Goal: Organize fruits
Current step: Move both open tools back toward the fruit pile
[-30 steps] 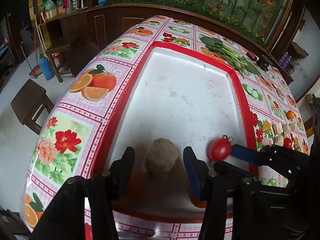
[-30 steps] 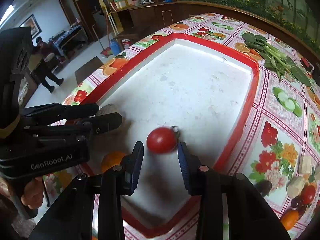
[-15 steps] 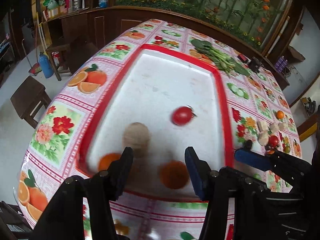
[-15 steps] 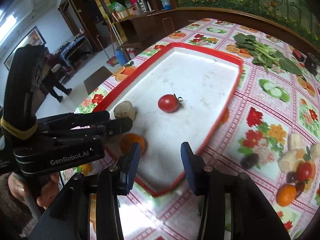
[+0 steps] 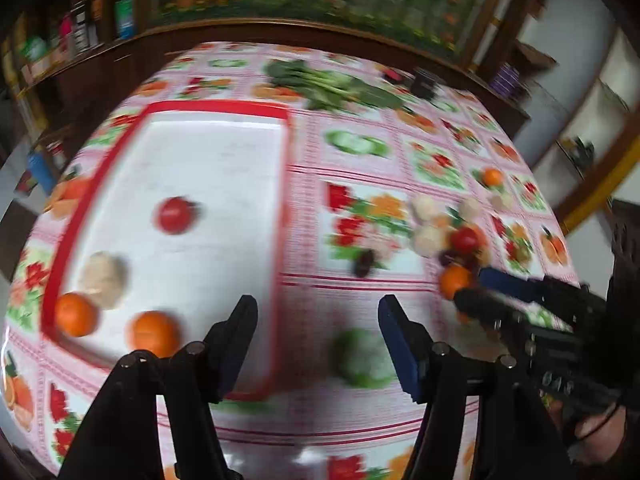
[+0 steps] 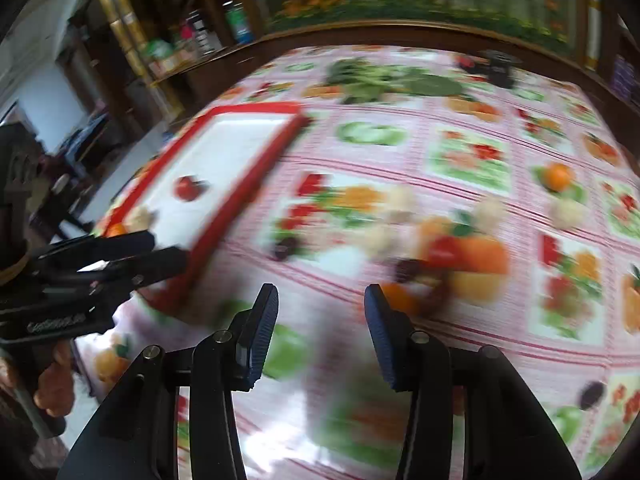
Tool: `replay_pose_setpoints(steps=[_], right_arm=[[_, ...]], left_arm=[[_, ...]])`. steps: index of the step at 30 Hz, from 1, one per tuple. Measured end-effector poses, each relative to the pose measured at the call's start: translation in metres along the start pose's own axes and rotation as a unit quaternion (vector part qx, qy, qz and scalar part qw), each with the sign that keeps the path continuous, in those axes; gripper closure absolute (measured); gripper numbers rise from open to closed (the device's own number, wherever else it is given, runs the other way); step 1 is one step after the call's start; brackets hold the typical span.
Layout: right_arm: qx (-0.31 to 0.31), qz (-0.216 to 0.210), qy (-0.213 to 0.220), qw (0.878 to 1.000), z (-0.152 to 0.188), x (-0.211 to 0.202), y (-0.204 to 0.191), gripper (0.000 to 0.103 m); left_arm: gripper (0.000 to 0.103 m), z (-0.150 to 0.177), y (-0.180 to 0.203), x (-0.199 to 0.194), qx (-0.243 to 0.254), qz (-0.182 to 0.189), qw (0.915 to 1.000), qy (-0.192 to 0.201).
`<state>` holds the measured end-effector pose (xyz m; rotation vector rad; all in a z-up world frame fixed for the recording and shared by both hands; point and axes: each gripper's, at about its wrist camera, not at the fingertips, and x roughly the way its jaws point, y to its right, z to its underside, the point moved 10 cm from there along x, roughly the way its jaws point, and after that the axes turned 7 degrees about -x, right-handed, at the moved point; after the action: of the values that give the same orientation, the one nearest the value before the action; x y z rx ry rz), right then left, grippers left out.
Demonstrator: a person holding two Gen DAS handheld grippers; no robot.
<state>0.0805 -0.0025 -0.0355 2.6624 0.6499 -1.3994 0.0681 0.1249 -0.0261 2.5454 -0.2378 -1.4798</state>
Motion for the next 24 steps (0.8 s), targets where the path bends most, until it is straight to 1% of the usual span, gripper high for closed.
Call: replay_pose_setpoints(steps=[3,6,8,12,15,18,19,20,21,22,24], right_arm=[[0.017,0.032,0.0,0.999,0.014,-0.012,0.039,0.058],[0.036,0.05,-0.001,0.998,0.027,-0.021,0.072,0.057],[0.045,0.058,-0.002,0.997,0.035,-0.027,0.091,0.057],[0.06,0.067,-0.004,0.996,0.049,-0.035,0.119,0.057],[0.066,0.07,-0.003,0.995,0.056,-0.04,0.131,0.057],[0.073,0.071,-0.004,0.995,0.06,-0.04,0.143,0.057],[0.075,0.072,-0.004,0.995,0.061,-0.04,0.147,0.057],[0.077,0.073,-0.004,0.994,0.062,-0.041,0.151,0.057],[0.079,0.074,-0.004,0.994,0.062,-0.041,0.156,0.057],[0.081,0.076,-0.004,0.994,0.062,-0.04,0.161,0.057],[0.088,0.074,-0.002,0.993,0.061,-0.038,0.169,0.057]], left_arm=[[0.034,0.008,0.038,0.014,0.032,0.011,0.9993,-0.017],[0.034,0.014,0.07,0.028,0.063,0.011,0.9975,-0.029],[0.034,0.017,0.087,0.036,0.075,0.014,0.9965,-0.036],[0.034,0.019,0.106,0.051,0.086,0.008,0.9952,-0.046],[0.034,0.02,0.116,0.06,0.087,0.01,0.9947,-0.055],[0.035,0.019,0.119,0.068,0.086,0.004,0.9951,-0.048],[0.038,0.019,0.119,0.072,0.082,0.006,0.9953,-0.051],[0.054,0.02,0.119,0.076,0.073,0.013,0.9955,-0.059],[0.062,0.021,0.118,0.078,0.065,0.017,0.9958,-0.063],[0.066,0.018,0.118,0.077,0.065,0.016,0.9965,-0.051],[0.066,0.019,0.118,0.077,0.06,0.021,0.9967,-0.051]])
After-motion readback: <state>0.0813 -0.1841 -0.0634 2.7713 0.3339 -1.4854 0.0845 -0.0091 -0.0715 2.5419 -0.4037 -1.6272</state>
